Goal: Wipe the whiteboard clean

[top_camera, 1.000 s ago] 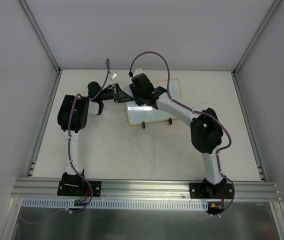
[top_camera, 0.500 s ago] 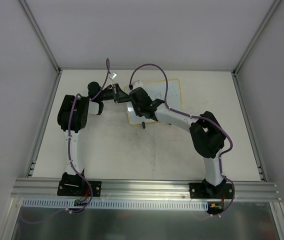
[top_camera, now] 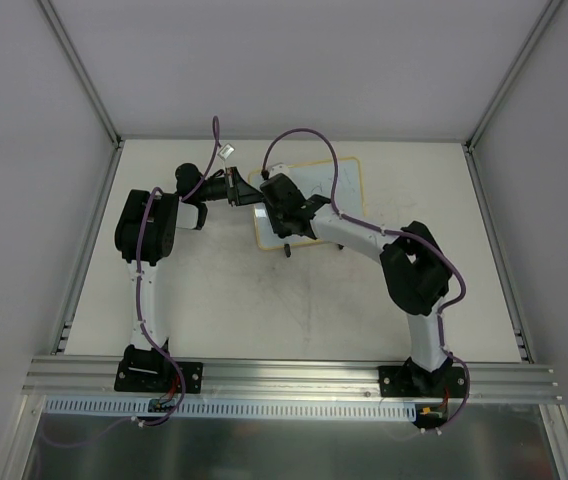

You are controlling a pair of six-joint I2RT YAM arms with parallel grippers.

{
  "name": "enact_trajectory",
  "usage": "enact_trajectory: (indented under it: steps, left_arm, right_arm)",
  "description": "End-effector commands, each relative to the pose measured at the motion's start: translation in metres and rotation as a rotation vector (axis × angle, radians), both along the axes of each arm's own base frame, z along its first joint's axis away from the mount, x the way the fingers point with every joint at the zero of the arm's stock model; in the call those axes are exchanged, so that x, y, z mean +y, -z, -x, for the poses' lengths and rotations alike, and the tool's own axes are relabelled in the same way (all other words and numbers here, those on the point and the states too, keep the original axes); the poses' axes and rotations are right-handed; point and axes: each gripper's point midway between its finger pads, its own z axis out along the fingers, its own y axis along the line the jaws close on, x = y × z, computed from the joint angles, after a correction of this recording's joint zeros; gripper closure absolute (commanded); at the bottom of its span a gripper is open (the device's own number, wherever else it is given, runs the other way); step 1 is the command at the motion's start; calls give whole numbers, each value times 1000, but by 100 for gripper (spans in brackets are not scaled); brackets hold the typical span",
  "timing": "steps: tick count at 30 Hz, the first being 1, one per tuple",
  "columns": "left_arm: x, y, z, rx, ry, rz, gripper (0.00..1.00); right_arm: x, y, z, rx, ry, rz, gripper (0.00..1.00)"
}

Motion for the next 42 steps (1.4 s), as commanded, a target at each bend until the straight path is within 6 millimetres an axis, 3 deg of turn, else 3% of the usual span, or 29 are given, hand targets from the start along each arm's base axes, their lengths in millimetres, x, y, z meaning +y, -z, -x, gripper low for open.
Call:
enact_trajectory:
  steps: [1, 10, 13, 20, 27, 36, 42]
  left_arm:
    - [-9, -22, 17, -311, 83, 0, 100]
    - [-13, -21, 18, -311, 101, -8, 100]
    - [-13, -22, 18, -313, 101, -8, 100]
    - [-13, -21, 18, -310, 100, -8, 100]
    - [-12, -21, 18, -311, 100, -9, 100]
    - [-13, -21, 19, -316, 101, -9, 100]
    - [-13, -22, 20, -317, 101, -9, 100]
  right_arm:
    - [-27, -2, -29, 3, 67, 38, 100]
    - [-26, -60, -71, -98, 72, 1, 99]
    - [-24, -62, -75, -107, 64, 4, 99]
    - [-19, -30, -62, -17, 42, -7, 99]
    - [-15, 6, -26, 54, 22, 37, 100]
    - [7, 32, 23, 84, -50, 75, 100]
    - [-3, 42, 33, 91, -22, 96, 100]
